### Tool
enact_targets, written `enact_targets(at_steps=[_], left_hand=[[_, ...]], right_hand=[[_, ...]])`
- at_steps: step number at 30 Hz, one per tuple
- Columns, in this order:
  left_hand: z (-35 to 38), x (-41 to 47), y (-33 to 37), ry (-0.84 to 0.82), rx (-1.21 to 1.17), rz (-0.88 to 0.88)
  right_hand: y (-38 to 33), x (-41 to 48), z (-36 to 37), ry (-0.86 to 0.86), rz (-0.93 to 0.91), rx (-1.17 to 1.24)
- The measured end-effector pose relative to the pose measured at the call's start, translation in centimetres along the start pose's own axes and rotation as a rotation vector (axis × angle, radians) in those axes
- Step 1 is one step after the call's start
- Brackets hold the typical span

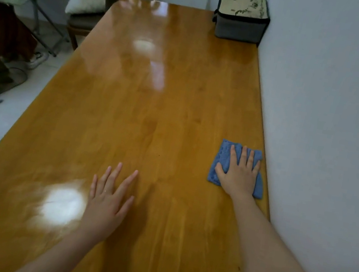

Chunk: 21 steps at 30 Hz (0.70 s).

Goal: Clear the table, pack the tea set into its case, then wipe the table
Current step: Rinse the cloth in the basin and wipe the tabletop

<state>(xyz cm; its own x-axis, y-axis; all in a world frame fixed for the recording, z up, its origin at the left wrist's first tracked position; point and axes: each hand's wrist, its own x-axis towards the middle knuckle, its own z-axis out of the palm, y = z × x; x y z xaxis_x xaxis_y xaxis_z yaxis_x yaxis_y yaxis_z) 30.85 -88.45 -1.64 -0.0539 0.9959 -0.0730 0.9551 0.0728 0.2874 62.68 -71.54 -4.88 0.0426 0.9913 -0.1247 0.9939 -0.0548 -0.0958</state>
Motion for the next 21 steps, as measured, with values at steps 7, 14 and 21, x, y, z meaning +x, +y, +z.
enact_targets(at_steps=[7, 14, 21], left_hand=[[-0.6, -0.6, -1.7, 0.009, 0.05, -0.038], [-0.2, -1.8, -0.9, 0.0, 0.054, -0.047], [-0.4, -2.7, 0.6, -0.049, 0.057, -0.044]], right_hand=[[-1.3, 2.9, -0.4, -0.016, -0.037, 0.018], [-2.0, -2.5, 0.6, -0.04, -0.184, 0.019], [-0.4, -9.7, 1.3, -0.07, -0.222, -0.033]])
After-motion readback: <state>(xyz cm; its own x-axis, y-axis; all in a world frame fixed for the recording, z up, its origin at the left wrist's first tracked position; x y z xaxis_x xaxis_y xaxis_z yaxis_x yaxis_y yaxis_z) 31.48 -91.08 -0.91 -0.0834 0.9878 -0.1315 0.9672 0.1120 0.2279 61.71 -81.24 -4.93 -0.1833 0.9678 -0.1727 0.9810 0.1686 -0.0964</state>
